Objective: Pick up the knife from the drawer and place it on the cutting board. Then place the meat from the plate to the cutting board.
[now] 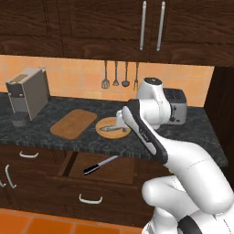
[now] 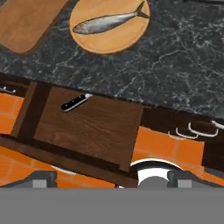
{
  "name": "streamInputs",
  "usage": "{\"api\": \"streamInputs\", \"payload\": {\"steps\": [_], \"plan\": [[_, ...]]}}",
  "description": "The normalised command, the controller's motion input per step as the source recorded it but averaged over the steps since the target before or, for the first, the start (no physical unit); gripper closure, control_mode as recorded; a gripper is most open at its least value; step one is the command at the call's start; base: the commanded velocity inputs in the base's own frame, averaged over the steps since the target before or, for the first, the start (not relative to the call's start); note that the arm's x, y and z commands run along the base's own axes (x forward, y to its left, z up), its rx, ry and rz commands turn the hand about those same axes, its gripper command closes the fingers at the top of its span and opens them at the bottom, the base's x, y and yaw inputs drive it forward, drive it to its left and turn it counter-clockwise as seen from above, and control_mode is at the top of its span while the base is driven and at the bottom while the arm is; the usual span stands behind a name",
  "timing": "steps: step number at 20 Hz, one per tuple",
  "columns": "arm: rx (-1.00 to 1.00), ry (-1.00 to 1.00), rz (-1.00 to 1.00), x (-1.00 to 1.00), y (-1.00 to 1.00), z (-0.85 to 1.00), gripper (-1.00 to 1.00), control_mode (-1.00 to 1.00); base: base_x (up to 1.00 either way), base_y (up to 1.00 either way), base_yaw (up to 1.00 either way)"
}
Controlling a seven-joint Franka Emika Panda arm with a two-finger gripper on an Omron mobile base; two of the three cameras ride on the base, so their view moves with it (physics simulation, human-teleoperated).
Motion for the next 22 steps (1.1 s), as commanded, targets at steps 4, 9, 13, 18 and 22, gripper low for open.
{"api": "streamInputs", "payload": {"steps": [4,9,13,18,22], "plan": [[0.02,0.15,-0.18,0.44,0.99,-1.00,-1.00,-1.00,0.00,0.00,0.00],[0.00,0.22,-0.08,0.17,0.86,-0.92,-1.00,-1.00,0.00,0.00,0.00],[0.00,-0.05,-0.03,-0.09,0.34,-0.30,-1.00,-1.00,0.00,0.00,0.00],[0.00,0.04,-0.01,0.01,0.34,-0.44,-1.00,-1.00,0.00,0.00,0.00],[0.00,0.05,-0.02,0.02,0.18,-0.44,-1.00,-1.00,0.00,0.00,0.00]]}}
